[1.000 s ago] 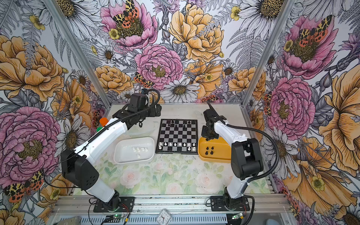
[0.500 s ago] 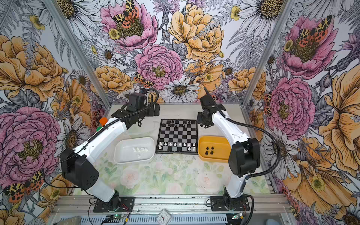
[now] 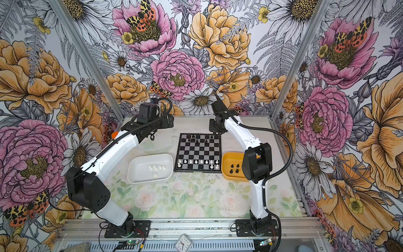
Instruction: Set up the chess pieces on the board
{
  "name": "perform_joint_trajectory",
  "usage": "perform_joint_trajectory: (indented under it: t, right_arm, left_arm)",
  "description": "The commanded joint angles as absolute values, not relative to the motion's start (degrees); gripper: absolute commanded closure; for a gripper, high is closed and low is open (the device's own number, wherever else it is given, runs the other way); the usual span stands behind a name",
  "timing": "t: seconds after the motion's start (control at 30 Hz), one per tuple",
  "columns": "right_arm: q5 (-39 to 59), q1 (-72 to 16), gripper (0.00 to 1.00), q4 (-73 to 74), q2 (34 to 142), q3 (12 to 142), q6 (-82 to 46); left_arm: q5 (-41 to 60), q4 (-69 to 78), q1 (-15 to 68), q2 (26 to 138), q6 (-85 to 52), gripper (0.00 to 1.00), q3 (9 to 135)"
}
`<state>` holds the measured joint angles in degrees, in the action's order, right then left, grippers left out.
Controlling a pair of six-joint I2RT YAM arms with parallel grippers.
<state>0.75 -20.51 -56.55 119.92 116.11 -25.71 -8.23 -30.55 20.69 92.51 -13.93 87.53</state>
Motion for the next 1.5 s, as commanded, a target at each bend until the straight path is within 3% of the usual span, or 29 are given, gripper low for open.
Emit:
perform_joint_trajectory:
  t: [0.0,0.77,1.47]
  right_arm:
    - [1.2,-21.3,0.85,-56.8,122.9,120.5,-24.6]
    - [1.7,-25.9,0.85,-56.7,139.4,137.1,-23.1]
    - [-0.4,-25.1,0.84,-56.8,144.7,139.5,-21.5]
  left_arm:
    - [-7.0,-29.3,19.7,92.6,-13.7,0.01,86.7]
    - [-3.9,-28.7,15.9,92.3,-13.4,0.01,85.6]
    - [-2.6,-28.7,13.3,91.7,-13.4,0.01,84.9]
